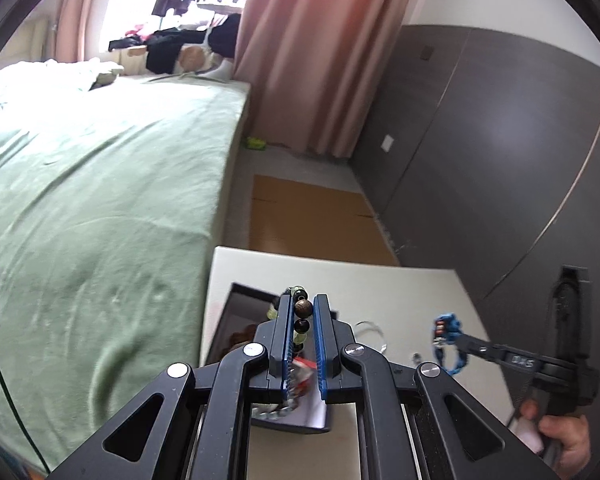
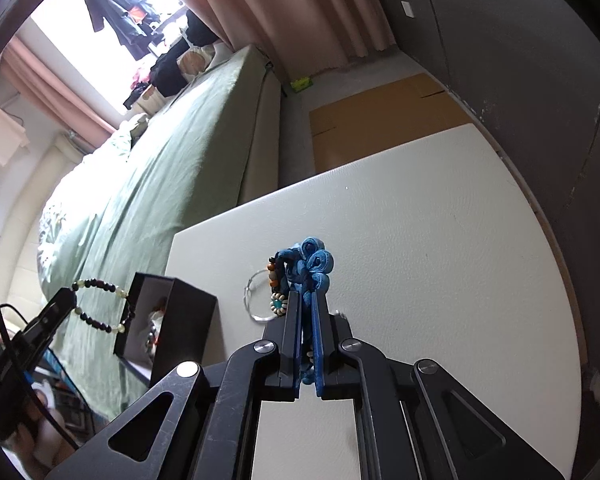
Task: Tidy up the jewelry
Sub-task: 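Drop bead bracelet into box with left gripper while right gripper drops blue bracelet in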
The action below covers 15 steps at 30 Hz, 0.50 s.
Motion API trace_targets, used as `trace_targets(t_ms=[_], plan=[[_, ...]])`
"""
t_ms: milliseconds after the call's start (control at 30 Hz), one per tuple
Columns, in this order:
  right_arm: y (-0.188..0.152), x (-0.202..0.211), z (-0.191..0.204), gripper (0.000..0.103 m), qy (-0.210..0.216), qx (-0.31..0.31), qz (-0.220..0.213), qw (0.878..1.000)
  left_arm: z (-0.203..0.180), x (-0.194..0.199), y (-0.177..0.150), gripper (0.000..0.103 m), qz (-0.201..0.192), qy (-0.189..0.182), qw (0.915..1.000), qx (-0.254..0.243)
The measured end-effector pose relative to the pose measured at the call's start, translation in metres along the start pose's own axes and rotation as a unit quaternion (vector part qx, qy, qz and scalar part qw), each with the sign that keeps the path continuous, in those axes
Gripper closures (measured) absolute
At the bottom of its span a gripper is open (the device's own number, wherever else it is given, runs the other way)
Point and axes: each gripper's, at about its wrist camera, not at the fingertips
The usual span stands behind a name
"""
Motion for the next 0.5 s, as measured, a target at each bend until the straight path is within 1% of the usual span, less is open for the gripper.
trace_targets(t_ms=[100,233,400,467,500], plan=[[-0.005,0.003,0.0,0.097,-0.005,0.004,0.002,1.0,0.003,-0.011,-0.005,0.093,0.016,0.012,0.9998,0.001],[-0.007,0.006,0.0,0.097,-0.004,0.006,0.001,1.0,0.003,-0.03,-0.012,0.093,0.038,0.01,0.9992,0.003],[-0.005,0.006,0.002,0.097,0.001,0.005,0.0,1.0,0.002,-0.052,-0.015,0.093,0.065,-0.021,0.9974,0.022],[-0.004,0.006,0.001,0.097,0.004,0.003,0.0,1.0,0.003,-0.053,-0.014,0.089,0.071,-0.031,0.9965,0.031],[-0.004,0.007,0.001,0.097,0.007,0.002,0.0,1.0,0.004,-0.053,-0.012,0.079,0.073,-0.036,0.996,0.038]])
Point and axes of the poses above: each gripper's, at about its wrist camera, not at the fingertips, and x roughly against the way its jaws point, z to its left, y to its top, and after that the axes turned 11 degrees about -y, right-handed
